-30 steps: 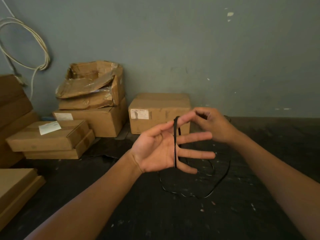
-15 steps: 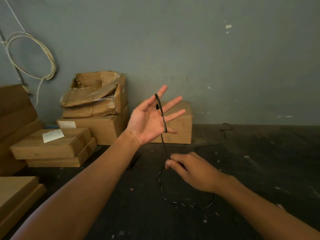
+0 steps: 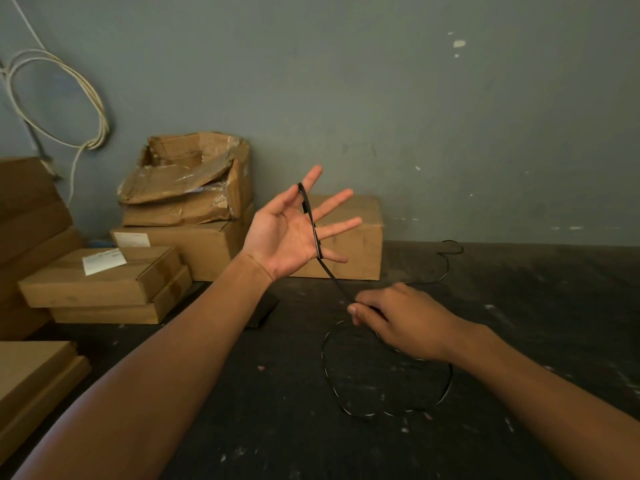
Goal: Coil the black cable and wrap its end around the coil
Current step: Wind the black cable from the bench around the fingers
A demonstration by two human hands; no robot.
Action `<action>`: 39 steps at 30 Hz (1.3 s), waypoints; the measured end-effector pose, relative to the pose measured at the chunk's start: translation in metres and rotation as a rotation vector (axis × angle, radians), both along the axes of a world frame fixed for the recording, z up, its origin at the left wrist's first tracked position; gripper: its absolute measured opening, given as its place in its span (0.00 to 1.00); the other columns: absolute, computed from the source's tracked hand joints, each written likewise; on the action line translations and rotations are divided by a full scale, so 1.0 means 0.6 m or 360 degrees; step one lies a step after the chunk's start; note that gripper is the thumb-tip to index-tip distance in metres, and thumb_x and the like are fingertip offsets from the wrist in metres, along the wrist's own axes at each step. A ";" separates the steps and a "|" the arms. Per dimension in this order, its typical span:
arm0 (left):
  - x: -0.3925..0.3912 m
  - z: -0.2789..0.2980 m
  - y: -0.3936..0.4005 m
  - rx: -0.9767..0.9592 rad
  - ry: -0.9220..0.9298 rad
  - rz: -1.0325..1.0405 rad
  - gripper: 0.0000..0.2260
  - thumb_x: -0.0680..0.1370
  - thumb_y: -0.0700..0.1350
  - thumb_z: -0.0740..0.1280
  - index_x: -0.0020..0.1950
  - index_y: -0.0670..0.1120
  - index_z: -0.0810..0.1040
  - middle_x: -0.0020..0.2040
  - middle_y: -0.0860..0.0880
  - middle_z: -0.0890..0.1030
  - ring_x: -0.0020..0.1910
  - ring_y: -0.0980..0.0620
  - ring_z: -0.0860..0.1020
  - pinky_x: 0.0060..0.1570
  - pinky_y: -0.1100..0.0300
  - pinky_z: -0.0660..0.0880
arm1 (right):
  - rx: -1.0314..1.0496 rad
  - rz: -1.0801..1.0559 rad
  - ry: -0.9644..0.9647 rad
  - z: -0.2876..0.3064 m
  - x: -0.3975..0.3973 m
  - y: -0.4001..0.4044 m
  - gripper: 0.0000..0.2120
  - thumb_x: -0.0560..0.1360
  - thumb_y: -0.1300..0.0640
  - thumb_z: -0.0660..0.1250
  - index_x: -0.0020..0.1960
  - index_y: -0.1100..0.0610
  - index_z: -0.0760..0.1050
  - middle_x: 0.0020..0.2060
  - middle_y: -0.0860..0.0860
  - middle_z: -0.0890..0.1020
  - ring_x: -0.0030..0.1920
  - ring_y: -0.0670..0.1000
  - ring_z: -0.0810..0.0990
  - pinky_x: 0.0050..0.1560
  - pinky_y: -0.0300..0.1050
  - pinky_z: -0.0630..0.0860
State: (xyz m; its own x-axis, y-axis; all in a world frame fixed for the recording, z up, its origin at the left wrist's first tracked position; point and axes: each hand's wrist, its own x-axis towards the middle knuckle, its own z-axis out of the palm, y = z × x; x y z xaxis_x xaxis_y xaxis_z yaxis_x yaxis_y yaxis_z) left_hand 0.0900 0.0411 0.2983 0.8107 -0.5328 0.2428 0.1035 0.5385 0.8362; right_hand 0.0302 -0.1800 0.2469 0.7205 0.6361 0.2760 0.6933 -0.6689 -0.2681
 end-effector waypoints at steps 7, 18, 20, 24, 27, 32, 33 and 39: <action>-0.009 -0.032 -0.018 0.0654 -0.0006 -0.0123 0.21 0.80 0.53 0.58 0.74 0.59 0.68 0.72 0.41 0.73 0.65 0.39 0.77 0.60 0.41 0.73 | -0.0093 -0.0002 -0.0061 0.070 0.002 -0.004 0.12 0.79 0.43 0.59 0.40 0.44 0.74 0.30 0.45 0.78 0.27 0.41 0.72 0.30 0.38 0.67; -0.038 -0.061 -0.046 0.1038 -0.0017 -0.0762 0.22 0.82 0.55 0.53 0.77 0.61 0.62 0.77 0.42 0.67 0.75 0.35 0.63 0.64 0.34 0.59 | 0.0171 -0.0039 -0.0031 0.195 0.059 -0.067 0.08 0.70 0.48 0.73 0.42 0.52 0.82 0.37 0.46 0.84 0.40 0.47 0.81 0.42 0.44 0.75; -0.043 -0.058 -0.050 0.0973 -0.0035 -0.0865 0.22 0.82 0.55 0.54 0.77 0.60 0.61 0.77 0.41 0.64 0.75 0.35 0.62 0.65 0.31 0.58 | 0.0249 -0.0020 0.0001 0.178 0.074 -0.070 0.03 0.71 0.49 0.72 0.41 0.48 0.81 0.37 0.45 0.83 0.42 0.47 0.81 0.44 0.46 0.75; -0.048 -0.046 -0.058 0.0736 -0.0017 -0.0994 0.23 0.82 0.54 0.53 0.78 0.60 0.59 0.78 0.39 0.61 0.76 0.31 0.56 0.67 0.32 0.55 | 0.0491 -0.0014 0.0089 0.118 0.105 -0.078 0.07 0.77 0.55 0.67 0.42 0.46 0.79 0.39 0.43 0.82 0.43 0.41 0.80 0.46 0.44 0.74; -0.052 -0.031 -0.060 0.0592 -0.0075 -0.1004 0.23 0.82 0.54 0.52 0.78 0.59 0.59 0.78 0.40 0.61 0.75 0.31 0.57 0.66 0.32 0.55 | 0.0595 -0.0093 0.0214 0.054 0.117 -0.083 0.09 0.80 0.56 0.62 0.46 0.54 0.80 0.41 0.49 0.83 0.44 0.40 0.80 0.48 0.47 0.75; -0.048 -0.007 -0.062 0.0515 -0.0155 -0.0907 0.22 0.82 0.54 0.51 0.77 0.61 0.60 0.77 0.41 0.61 0.74 0.33 0.60 0.61 0.30 0.60 | 0.0542 -0.0095 0.0395 -0.054 0.082 -0.047 0.11 0.82 0.56 0.57 0.50 0.47 0.77 0.49 0.47 0.82 0.52 0.43 0.80 0.57 0.53 0.77; -0.046 -0.006 -0.062 0.0509 -0.0156 -0.0889 0.22 0.82 0.54 0.51 0.77 0.61 0.61 0.77 0.41 0.62 0.74 0.33 0.61 0.60 0.30 0.60 | 0.0533 -0.0061 0.0414 -0.067 0.070 -0.032 0.11 0.82 0.56 0.57 0.48 0.44 0.76 0.47 0.43 0.81 0.51 0.39 0.79 0.56 0.50 0.77; -0.034 -0.009 -0.056 0.0406 -0.0134 -0.0827 0.22 0.82 0.54 0.51 0.77 0.61 0.59 0.77 0.41 0.63 0.74 0.30 0.59 0.59 0.28 0.61 | 0.0384 0.0170 0.0505 -0.098 0.012 0.040 0.09 0.83 0.51 0.55 0.55 0.46 0.74 0.32 0.41 0.76 0.31 0.41 0.74 0.32 0.35 0.69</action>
